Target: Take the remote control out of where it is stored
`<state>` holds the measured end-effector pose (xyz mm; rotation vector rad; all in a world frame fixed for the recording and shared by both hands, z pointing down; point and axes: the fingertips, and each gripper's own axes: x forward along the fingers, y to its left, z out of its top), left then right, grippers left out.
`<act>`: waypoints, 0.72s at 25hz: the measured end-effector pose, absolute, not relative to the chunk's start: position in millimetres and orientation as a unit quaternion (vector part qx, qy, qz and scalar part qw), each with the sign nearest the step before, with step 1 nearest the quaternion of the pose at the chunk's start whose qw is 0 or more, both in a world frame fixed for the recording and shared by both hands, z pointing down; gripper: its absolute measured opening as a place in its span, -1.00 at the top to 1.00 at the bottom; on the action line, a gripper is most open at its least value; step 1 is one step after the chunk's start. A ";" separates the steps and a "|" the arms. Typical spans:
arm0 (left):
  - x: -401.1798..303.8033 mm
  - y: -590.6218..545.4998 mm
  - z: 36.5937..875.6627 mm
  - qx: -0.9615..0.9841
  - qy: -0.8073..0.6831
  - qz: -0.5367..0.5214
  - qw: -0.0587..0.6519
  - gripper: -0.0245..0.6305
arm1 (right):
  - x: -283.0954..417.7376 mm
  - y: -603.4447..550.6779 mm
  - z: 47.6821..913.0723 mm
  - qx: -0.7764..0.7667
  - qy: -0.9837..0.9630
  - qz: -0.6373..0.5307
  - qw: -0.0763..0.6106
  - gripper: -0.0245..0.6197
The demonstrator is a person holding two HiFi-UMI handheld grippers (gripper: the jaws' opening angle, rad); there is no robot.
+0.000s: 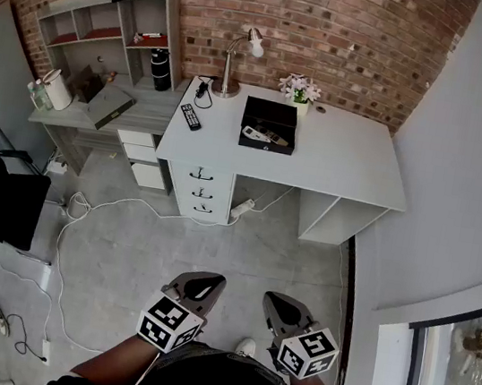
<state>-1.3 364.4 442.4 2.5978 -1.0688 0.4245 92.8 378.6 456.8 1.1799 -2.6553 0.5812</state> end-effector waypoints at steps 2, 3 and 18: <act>-2.2 365.2 442.3 0.904 -0.372 0.149 0.148 0.91 | 90.9 378.8 455.3 0.396 -0.893 0.193 0.088 0.91; -2.7 365.5 442.3 0.904 -0.372 0.149 0.148 0.91 | 89.8 378.8 454.8 0.395 -0.894 0.192 0.088 0.91; -3.6 364.6 445.4 0.908 -0.362 0.156 0.143 0.91 | 78.3 374.2 452.8 0.393 -0.894 0.203 0.065 0.91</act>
